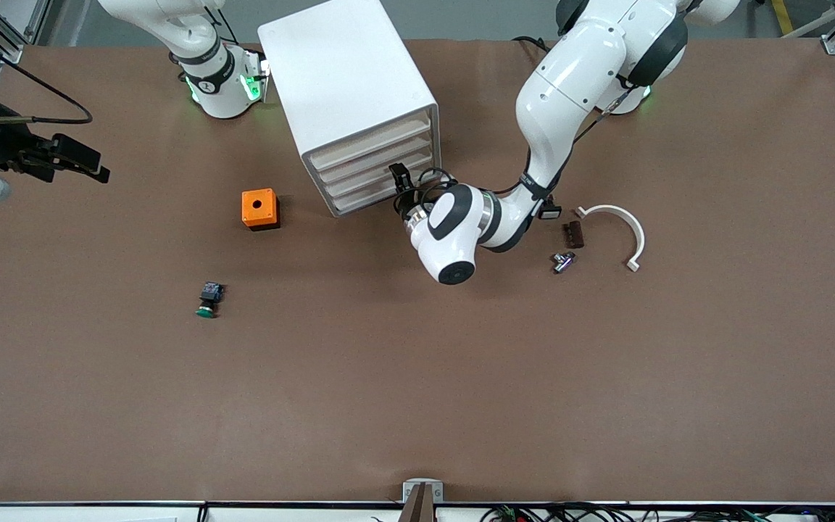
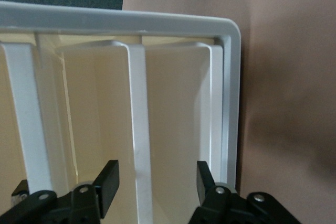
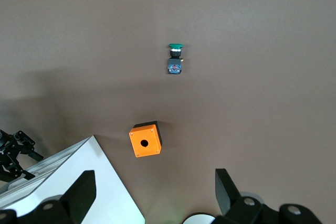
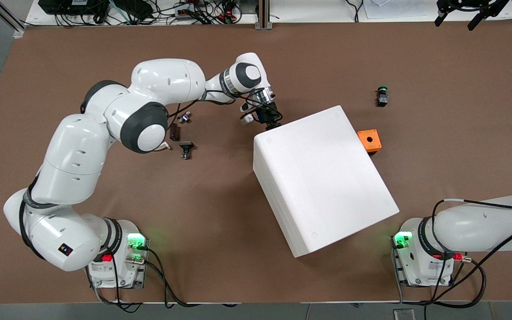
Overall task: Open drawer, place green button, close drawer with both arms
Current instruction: 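Pull the drawer open with the left gripper, then grasp the green push button with the right gripper while the left gripper withdraws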
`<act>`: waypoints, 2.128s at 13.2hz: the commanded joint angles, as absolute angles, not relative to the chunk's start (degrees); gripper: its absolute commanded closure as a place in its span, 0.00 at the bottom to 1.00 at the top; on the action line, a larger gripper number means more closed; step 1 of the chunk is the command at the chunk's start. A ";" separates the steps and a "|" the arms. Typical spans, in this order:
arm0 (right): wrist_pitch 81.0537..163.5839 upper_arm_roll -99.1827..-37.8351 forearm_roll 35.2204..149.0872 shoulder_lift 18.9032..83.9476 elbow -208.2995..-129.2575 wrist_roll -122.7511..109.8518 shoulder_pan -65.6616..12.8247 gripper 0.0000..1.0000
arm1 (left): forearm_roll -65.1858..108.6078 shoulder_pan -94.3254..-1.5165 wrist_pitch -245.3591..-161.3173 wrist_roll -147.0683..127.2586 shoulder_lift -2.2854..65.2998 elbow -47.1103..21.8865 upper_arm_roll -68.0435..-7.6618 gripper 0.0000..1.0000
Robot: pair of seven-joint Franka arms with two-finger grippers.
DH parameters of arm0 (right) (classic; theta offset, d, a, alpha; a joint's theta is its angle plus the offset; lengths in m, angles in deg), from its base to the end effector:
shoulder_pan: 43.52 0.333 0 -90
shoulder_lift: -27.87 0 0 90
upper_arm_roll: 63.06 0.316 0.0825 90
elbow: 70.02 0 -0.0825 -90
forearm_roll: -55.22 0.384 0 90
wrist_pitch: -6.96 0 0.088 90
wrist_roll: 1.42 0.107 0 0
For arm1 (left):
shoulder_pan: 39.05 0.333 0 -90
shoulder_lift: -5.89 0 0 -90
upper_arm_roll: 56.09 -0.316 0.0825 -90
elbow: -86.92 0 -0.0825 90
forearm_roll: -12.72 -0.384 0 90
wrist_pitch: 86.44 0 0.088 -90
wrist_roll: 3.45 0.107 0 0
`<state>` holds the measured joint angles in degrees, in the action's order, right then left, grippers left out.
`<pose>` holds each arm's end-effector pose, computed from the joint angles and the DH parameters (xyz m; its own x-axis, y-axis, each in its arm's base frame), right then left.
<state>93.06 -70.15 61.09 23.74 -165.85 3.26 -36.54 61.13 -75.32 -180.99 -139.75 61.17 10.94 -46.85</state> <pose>0.5231 0.0082 0.6105 0.9915 -0.0749 -0.1064 -0.0859 -0.9910 -0.1027 0.4430 -0.5248 0.1564 -0.4014 0.9159 -0.0027 0.4120 0.1780 -0.8936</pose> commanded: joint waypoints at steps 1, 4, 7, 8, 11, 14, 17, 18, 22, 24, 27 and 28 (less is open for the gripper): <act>94.23 -69.83 59.97 23.30 -165.82 2.45 -36.66 0.00 | 62.29 -75.78 -180.48 -140.57 61.78 12.66 -47.30 0.36; 94.67 -69.83 58.48 23.22 -165.47 2.45 -35.43 0.00 | 62.29 -77.36 -181.45 -137.58 62.05 12.74 -47.30 0.39; 94.85 -69.83 58.30 23.22 -165.21 2.54 -34.99 0.00 | 64.39 -77.02 -181.36 -137.49 62.22 12.66 -47.21 0.50; 95.20 -69.83 58.30 23.22 -165.21 2.54 -34.73 0.00 | 65.01 -77.19 -181.62 -137.23 62.48 12.66 -47.39 0.50; 95.90 -69.83 58.12 23.22 -164.94 2.45 -34.55 0.00 | 65.28 -77.72 -182.94 -136.87 63.71 12.66 -47.48 0.62; 96.43 -69.83 58.12 23.30 -164.85 2.45 -34.55 0.00 | 65.45 -77.10 -183.03 -136.87 63.89 12.74 -47.48 0.90; 96.61 -69.83 56.46 23.39 -164.85 2.45 -34.12 0.00 | 66.24 -75.00 -182.94 -136.87 63.63 12.74 -47.39 1.00; 96.61 -69.83 55.67 23.39 -164.85 2.45 -34.11 0.00 | 66.24 -74.73 -182.94 -136.87 63.54 12.74 -47.48 1.00; 96.61 -69.83 53.99 24.53 -164.85 3.15 -33.59 0.00 | 66.24 -70.60 -183.03 -134.77 63.37 15.11 -47.56 1.00; 98.53 -69.83 53.90 27.06 -164.85 3.42 -31.92 0.00 | 66.16 -69.20 -183.21 -133.89 63.37 15.64 -47.65 1.00; 102.14 -69.83 54.52 34.88 -165.20 3.50 -31.83 0.00 | 65.54 -66.83 -183.03 -133.53 63.19 15.64 -49.15 1.00; 104.15 -69.83 54.86 36.64 -165.47 3.59 -31.74 0.00 | 65.54 -66.12 -183.03 -132.31 63.10 15.65 -49.32 1.00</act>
